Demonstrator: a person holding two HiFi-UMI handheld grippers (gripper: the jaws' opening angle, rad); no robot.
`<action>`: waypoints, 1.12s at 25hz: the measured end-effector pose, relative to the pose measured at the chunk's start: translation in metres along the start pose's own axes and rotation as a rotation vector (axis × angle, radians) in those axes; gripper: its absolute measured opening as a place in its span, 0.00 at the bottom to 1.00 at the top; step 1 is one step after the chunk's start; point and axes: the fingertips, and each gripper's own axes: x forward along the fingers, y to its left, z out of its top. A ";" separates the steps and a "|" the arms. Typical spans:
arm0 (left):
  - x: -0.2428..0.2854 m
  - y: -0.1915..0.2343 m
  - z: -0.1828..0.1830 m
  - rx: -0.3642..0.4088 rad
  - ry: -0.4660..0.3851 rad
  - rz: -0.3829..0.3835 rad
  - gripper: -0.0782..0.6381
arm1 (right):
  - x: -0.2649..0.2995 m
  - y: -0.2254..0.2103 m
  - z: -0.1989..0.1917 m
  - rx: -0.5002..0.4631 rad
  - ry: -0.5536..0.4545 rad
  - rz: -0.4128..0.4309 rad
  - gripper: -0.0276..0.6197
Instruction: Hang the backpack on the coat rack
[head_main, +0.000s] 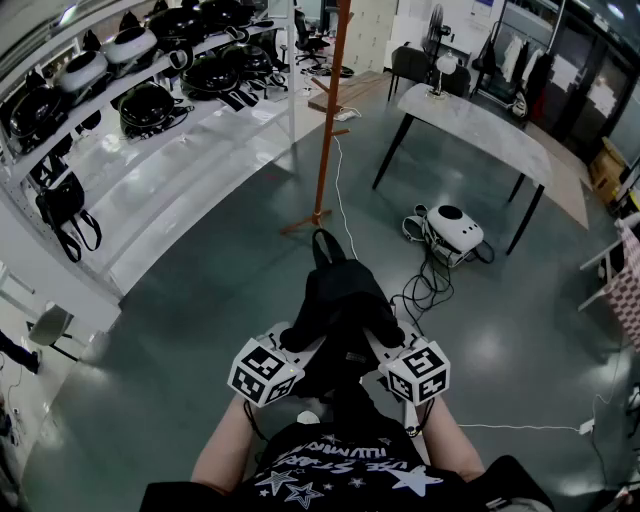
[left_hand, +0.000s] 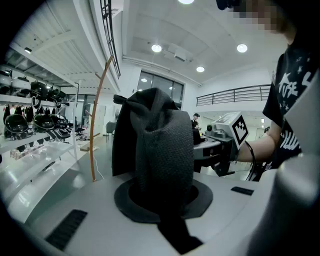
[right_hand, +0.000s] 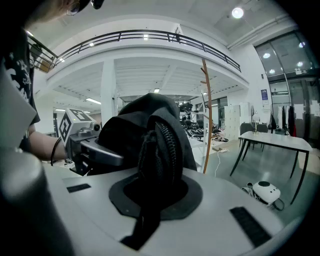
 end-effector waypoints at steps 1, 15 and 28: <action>0.000 -0.001 -0.001 -0.002 0.004 -0.001 0.19 | 0.000 0.001 -0.001 0.002 0.005 0.003 0.08; -0.015 -0.005 -0.019 -0.063 0.032 -0.003 0.19 | 0.003 0.018 -0.013 -0.038 0.053 0.026 0.08; 0.046 0.094 0.015 -0.034 0.068 0.028 0.19 | 0.094 -0.061 0.021 -0.027 0.008 0.057 0.08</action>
